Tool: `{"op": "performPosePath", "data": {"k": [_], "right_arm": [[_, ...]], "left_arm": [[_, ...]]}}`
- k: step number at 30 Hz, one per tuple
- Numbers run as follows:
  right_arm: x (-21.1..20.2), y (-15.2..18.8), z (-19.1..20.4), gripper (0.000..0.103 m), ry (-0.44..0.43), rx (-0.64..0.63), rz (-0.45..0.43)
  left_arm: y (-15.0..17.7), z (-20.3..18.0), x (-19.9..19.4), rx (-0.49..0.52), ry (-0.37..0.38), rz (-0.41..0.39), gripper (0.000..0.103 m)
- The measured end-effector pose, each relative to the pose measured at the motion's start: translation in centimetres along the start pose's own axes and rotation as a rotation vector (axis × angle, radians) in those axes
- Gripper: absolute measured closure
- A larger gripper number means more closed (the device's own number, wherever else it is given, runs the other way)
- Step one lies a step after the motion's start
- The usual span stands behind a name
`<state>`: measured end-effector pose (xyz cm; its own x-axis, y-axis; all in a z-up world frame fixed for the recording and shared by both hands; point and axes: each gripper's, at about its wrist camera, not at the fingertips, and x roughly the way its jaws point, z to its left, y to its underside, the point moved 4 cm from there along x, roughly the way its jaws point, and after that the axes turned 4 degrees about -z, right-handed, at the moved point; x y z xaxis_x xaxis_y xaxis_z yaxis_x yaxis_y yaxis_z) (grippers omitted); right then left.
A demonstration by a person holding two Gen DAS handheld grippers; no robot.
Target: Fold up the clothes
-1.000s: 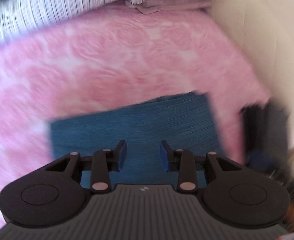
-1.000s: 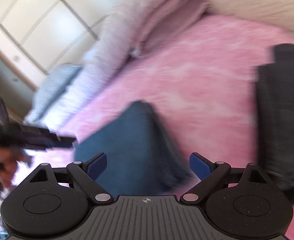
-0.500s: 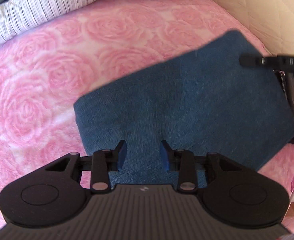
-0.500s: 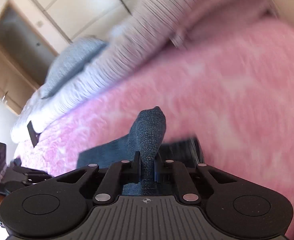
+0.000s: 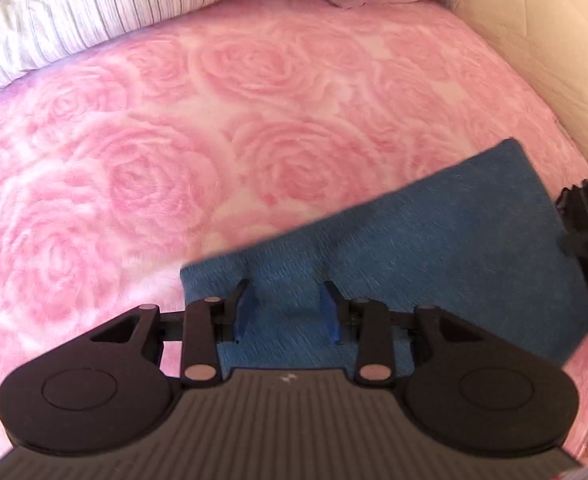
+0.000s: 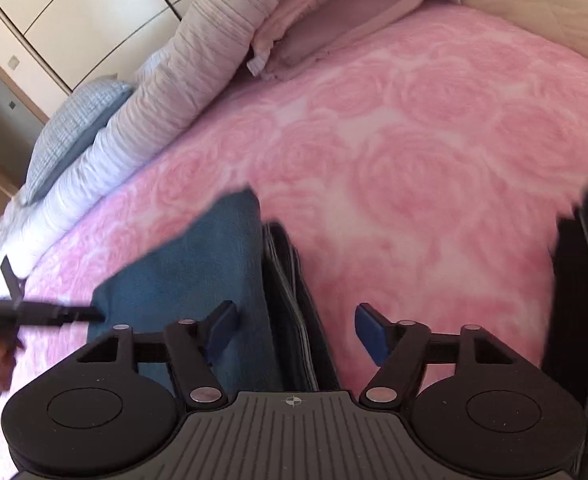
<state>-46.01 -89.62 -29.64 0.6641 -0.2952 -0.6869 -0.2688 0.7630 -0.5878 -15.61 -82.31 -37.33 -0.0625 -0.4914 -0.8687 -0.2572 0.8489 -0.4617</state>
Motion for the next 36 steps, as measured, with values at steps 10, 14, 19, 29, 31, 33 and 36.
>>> {"op": "performPosePath", "data": {"k": [10, 14, 19, 29, 31, 33, 36], "right_arm": [[-4.2, 7.7, 7.4, 0.032, -0.013, -0.051, 0.035], [-4.4, 11.8, 12.2, 0.01, -0.07, -0.062, 0.096], [-0.2, 15.5, 12.6, 0.01, -0.108, 0.287, 0.141], [4.6, 16.7, 13.2, 0.01, -0.091, 0.546, 0.012], [5.5, 16.9, 13.3, 0.01, -0.087, 0.598, -0.015], [6.5, 17.2, 13.4, 0.04, -0.084, 0.649, -0.041], [7.0, 17.4, 13.2, 0.072, -0.098, 0.689, -0.044]], "left_arm": [[0.6, 2.4, -3.7, 0.07, 0.01, -0.027, 0.068], [3.0, 5.8, -4.5, -0.105, 0.077, 0.048, 0.059], [5.4, 7.4, -2.4, -0.295, 0.205, 0.081, 0.055], [4.2, 7.4, 0.5, -0.339, 0.343, 0.009, 0.064], [3.9, 6.9, 0.5, -0.304, 0.323, 0.01, 0.071], [4.0, 6.7, -0.4, -0.299, 0.322, -0.012, 0.081], [4.7, 6.5, -2.3, -0.3, 0.326, -0.05, 0.09]]}}
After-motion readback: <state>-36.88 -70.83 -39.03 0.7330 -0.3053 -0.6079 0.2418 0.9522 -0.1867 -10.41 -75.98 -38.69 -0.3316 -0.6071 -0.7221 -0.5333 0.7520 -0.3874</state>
